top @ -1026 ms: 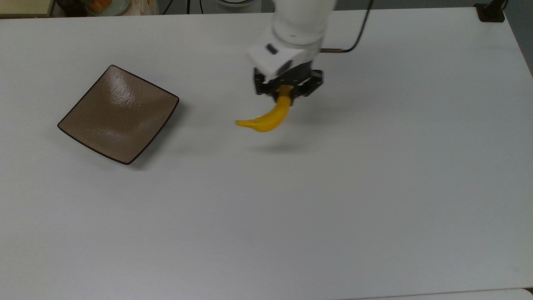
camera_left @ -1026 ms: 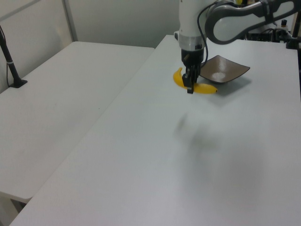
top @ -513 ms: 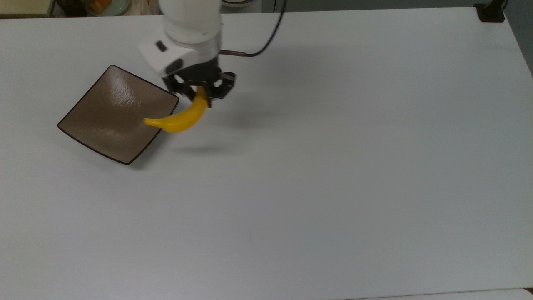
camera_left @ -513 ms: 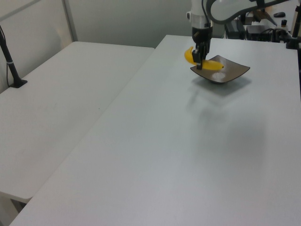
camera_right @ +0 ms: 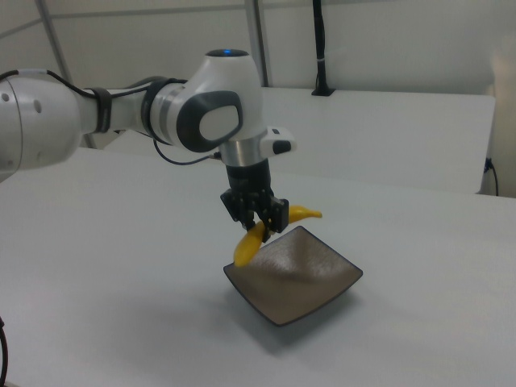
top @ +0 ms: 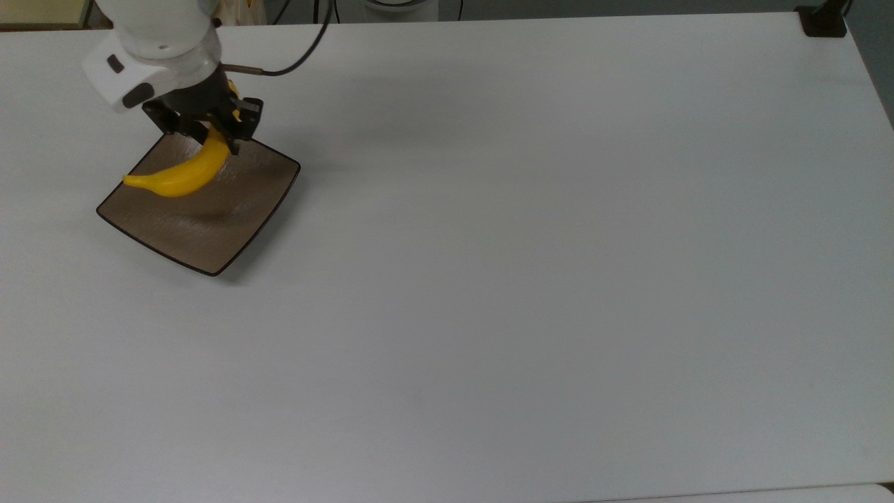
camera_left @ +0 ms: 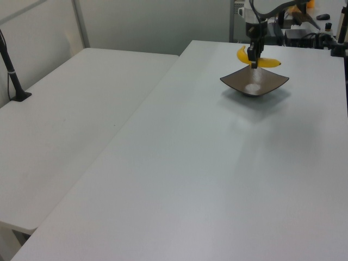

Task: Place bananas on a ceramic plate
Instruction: 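Lower the banana onto the plate and open the gripper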

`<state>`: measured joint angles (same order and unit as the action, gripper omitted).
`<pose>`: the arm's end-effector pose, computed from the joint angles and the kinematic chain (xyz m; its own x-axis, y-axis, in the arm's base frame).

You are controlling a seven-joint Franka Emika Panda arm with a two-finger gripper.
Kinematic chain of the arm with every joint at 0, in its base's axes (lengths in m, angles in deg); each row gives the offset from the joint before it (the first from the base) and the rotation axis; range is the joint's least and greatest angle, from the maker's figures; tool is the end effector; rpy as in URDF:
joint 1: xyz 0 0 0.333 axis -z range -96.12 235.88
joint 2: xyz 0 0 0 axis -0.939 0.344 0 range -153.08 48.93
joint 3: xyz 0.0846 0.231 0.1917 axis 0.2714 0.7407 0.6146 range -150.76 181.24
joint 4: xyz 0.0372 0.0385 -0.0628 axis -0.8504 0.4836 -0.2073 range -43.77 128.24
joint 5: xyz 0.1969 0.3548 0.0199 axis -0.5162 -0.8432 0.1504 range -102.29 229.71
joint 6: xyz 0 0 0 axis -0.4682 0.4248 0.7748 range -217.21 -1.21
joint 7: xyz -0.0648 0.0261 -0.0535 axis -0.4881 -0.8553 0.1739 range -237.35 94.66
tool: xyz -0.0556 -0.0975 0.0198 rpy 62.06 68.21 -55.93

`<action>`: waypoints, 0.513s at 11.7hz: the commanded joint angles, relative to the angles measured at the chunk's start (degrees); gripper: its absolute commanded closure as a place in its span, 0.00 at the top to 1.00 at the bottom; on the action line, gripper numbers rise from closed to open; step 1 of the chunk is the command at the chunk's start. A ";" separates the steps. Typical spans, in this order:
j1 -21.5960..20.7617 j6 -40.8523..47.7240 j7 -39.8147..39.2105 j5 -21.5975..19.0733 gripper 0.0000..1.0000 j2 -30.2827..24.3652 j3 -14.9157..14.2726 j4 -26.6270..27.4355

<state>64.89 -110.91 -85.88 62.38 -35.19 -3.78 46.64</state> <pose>0.6367 -0.1386 0.4314 0.9988 0.0116 -0.0467 0.0146 -0.9979 0.0634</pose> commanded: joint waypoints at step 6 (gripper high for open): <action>1.47 -2.84 -0.67 -2.80 1.00 -0.09 -0.93 1.66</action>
<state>66.70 -112.23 -87.36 61.58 -34.73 -4.37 47.65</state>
